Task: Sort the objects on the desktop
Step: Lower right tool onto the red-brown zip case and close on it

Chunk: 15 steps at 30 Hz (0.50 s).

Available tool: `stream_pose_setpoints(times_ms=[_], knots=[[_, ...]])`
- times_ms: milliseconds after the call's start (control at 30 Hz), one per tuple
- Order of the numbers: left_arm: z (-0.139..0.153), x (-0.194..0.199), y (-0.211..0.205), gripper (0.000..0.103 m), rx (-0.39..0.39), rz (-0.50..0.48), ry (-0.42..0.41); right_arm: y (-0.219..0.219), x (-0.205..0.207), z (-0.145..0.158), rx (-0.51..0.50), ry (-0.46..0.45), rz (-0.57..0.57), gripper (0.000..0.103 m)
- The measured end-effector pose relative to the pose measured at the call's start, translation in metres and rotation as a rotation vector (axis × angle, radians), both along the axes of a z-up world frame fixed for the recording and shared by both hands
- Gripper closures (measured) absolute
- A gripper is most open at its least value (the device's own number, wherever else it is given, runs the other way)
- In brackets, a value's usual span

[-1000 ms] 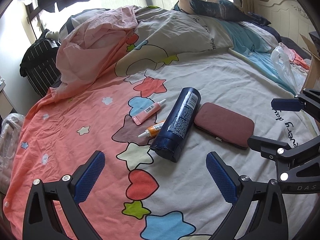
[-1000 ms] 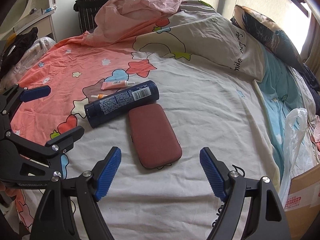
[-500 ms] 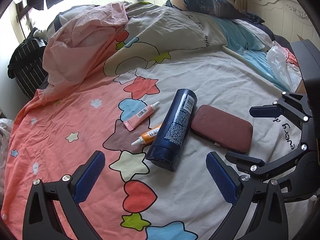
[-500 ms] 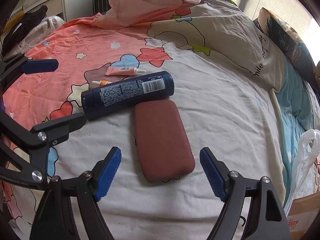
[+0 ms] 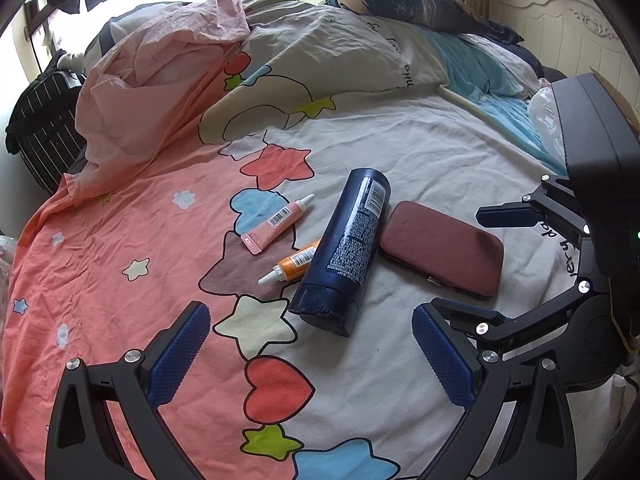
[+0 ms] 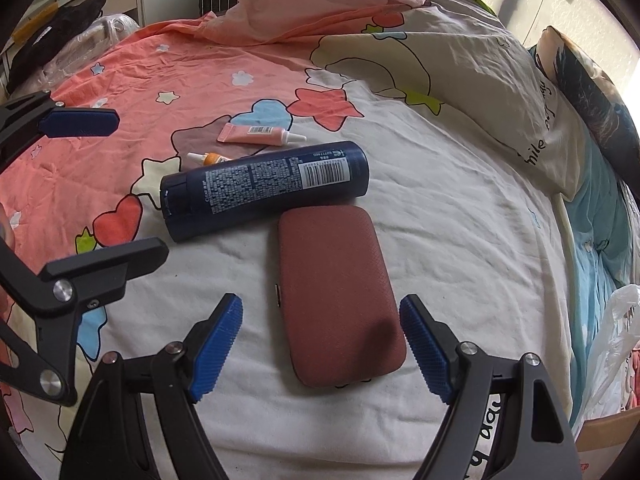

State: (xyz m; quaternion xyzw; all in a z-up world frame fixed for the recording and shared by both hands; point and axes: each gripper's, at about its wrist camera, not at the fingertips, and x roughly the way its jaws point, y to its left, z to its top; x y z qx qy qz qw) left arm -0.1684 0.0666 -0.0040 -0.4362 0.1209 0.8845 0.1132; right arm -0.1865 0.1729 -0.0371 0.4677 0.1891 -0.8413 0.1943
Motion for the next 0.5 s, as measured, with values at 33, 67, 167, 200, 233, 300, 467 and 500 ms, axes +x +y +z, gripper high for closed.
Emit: stream_pose_setpoints(times_ms=[33,67,167,200,233,300,467,500], knots=[[0.000,0.000,0.000,0.000,-0.004,0.000,0.003,0.000,-0.001,-0.001,-0.002,-0.003,-0.002,0.025],[0.000,0.000,0.000,0.000,-0.008,0.001,0.006,0.001,-0.003,-0.002,-0.001,-0.009,-0.006,0.025],[0.000,0.001,-0.001,0.000,-0.016,0.000,0.011,0.002,-0.008,-0.008,0.002,-0.028,-0.020,0.025],[0.000,0.001,-0.001,0.000,-0.016,0.002,0.010,0.003,-0.010,-0.011,0.003,-0.033,-0.026,0.025],[0.000,0.000,-0.002,0.000,-0.017,0.004,0.010,0.004,-0.011,-0.012,-0.006,-0.042,-0.031,0.025],[-0.001,0.000,-0.002,0.000,-0.019,0.007,0.010,0.007,-0.013,-0.012,-0.024,-0.054,-0.046,0.027],[-0.001,-0.001,0.000,0.000,-0.031,0.001,0.011,0.007,-0.012,-0.009,-0.021,-0.042,-0.067,0.038],[-0.001,0.000,0.001,0.000,-0.035,-0.002,0.013,0.009,-0.012,-0.009,-0.036,-0.046,-0.076,0.038]])
